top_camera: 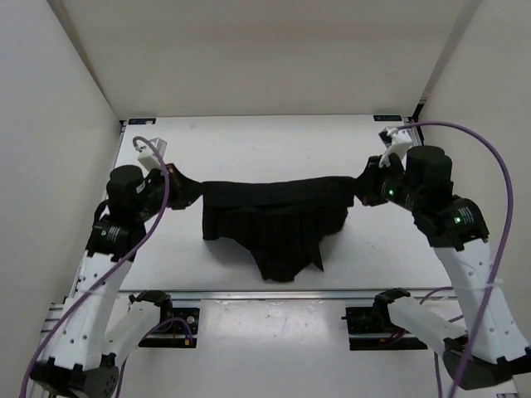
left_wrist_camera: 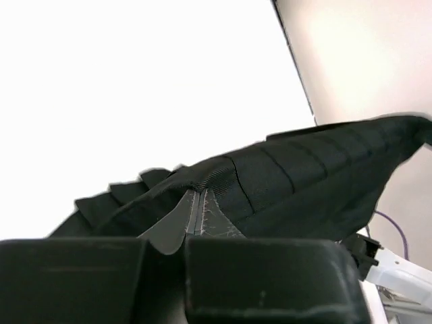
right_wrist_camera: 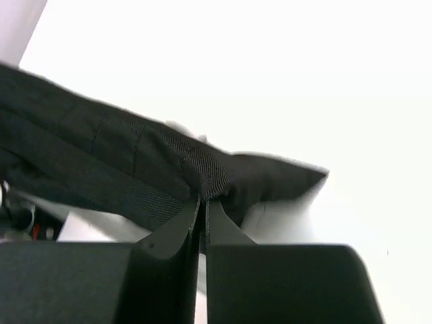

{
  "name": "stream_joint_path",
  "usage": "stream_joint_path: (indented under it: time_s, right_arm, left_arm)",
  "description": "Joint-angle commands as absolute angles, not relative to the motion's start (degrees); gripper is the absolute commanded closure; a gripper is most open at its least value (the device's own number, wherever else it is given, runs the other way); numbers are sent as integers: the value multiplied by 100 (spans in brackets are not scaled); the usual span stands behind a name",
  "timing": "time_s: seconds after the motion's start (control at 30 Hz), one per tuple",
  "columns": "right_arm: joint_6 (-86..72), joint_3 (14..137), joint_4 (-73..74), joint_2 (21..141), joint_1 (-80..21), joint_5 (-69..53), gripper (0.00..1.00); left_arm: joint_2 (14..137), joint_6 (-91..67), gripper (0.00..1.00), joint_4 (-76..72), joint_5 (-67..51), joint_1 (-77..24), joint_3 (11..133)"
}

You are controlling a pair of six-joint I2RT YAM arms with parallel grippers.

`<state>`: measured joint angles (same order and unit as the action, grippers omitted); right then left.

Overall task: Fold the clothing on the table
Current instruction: Flatten the skirt out

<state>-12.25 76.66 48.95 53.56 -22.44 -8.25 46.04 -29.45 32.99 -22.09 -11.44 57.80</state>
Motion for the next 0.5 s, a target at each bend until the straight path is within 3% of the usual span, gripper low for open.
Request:
stream_joint_path:
  time_s: [0.0,0.13,0.2,0.33,0.47]
  right_arm:
    - [-870,7516,4176,6299,-1198,-1625,100]
    - [-1299,7662,3359,7776,-704,-2264,99]
    - [-1598,8520,3314,9046,-274,-2635,99]
    - [-1679,10166,3296,10273,-9,-2699,100]
    - [-1897,11687,3024,10336,456,-2837,99]
  left_arm:
    - [5752,-2997,100,2806,-2022,-1291,5695]
    - [7684,-2743,100,2443,-2055,-1521,6176]
    - [8721,-2533,100,2601,-2240,-1468,6870]
    - [10464,-2522,100,3155,-2286,-1389,9475]
    - [11100,-2855,100,3349,-2389,-1161,12132]
